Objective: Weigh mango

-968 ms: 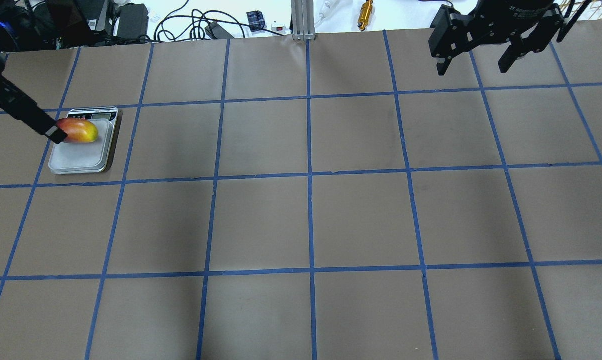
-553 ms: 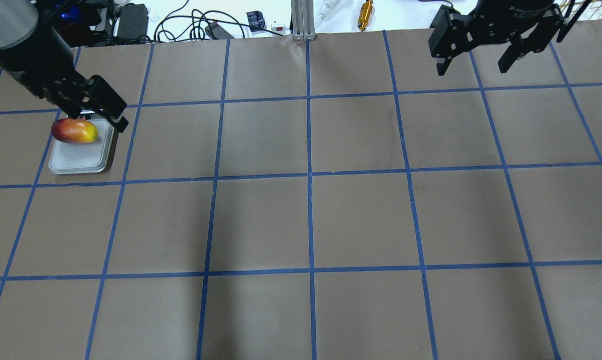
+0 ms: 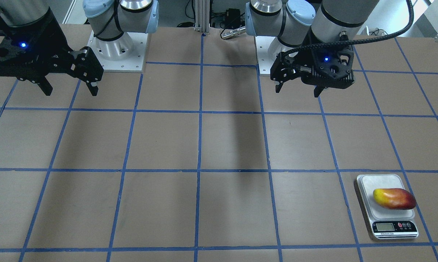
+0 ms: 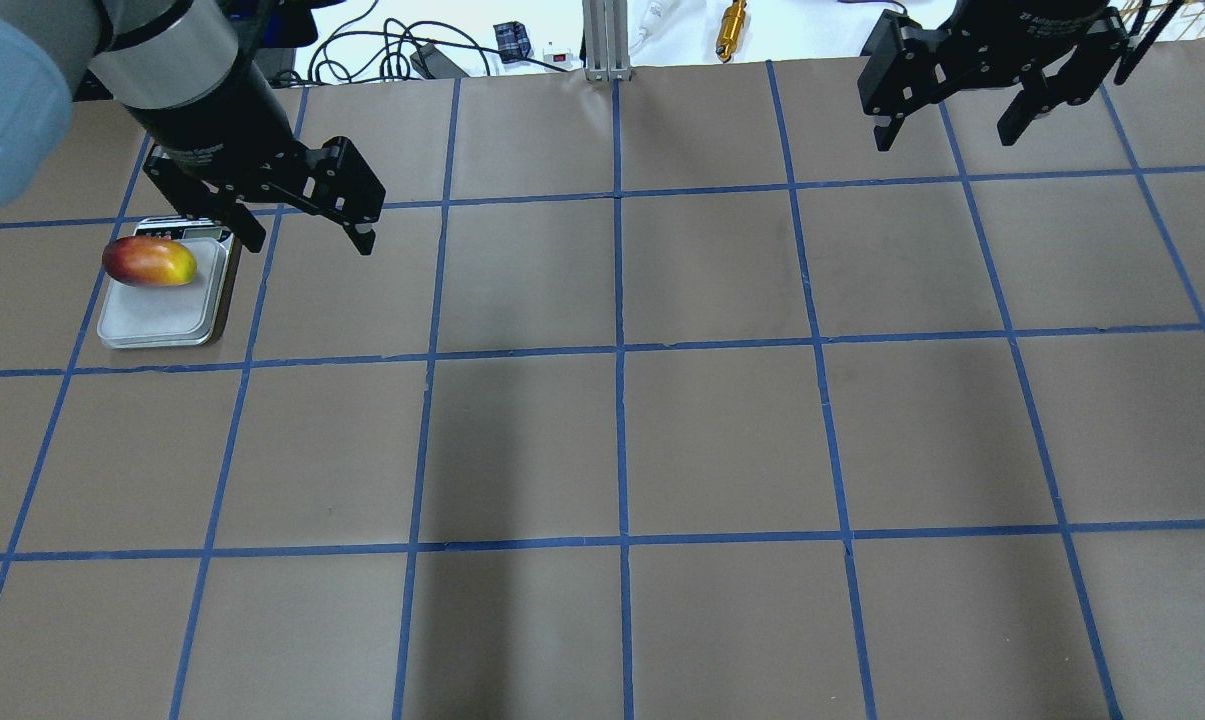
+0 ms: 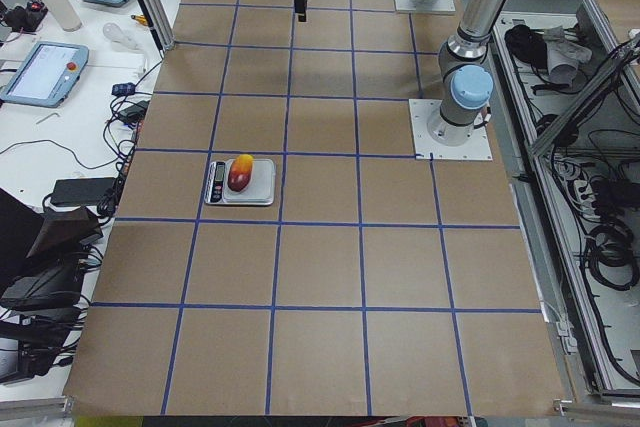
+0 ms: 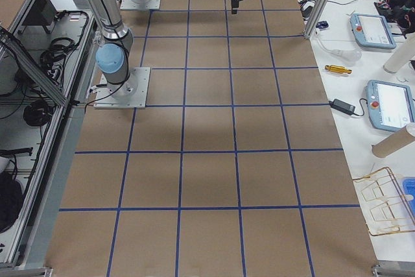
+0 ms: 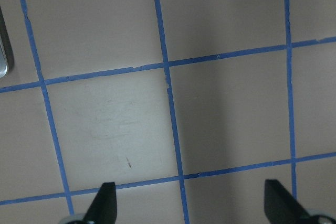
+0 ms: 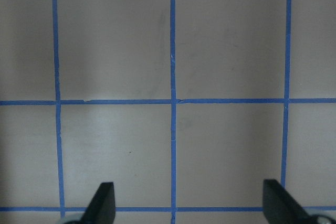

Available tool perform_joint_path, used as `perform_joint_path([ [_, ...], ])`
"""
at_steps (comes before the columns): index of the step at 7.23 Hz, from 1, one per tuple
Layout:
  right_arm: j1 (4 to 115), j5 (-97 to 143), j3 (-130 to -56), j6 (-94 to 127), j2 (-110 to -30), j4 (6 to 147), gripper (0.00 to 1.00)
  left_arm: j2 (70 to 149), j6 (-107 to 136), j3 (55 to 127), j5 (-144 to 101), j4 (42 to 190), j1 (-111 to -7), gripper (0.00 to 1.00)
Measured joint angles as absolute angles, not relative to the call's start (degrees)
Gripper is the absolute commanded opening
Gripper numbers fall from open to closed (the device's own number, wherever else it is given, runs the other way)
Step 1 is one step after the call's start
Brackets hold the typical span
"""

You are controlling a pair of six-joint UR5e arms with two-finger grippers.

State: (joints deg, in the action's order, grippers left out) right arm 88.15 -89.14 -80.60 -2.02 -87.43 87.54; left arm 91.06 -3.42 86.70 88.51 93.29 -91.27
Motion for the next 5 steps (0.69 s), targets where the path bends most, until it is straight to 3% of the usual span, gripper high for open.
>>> perform_joint_path([
  [5, 88.2, -89.2, -80.6, -2.0, -87.4, 87.5, 1.0, 91.2, -2.6, 86.7, 88.4, 90.8, -91.8, 1.0],
])
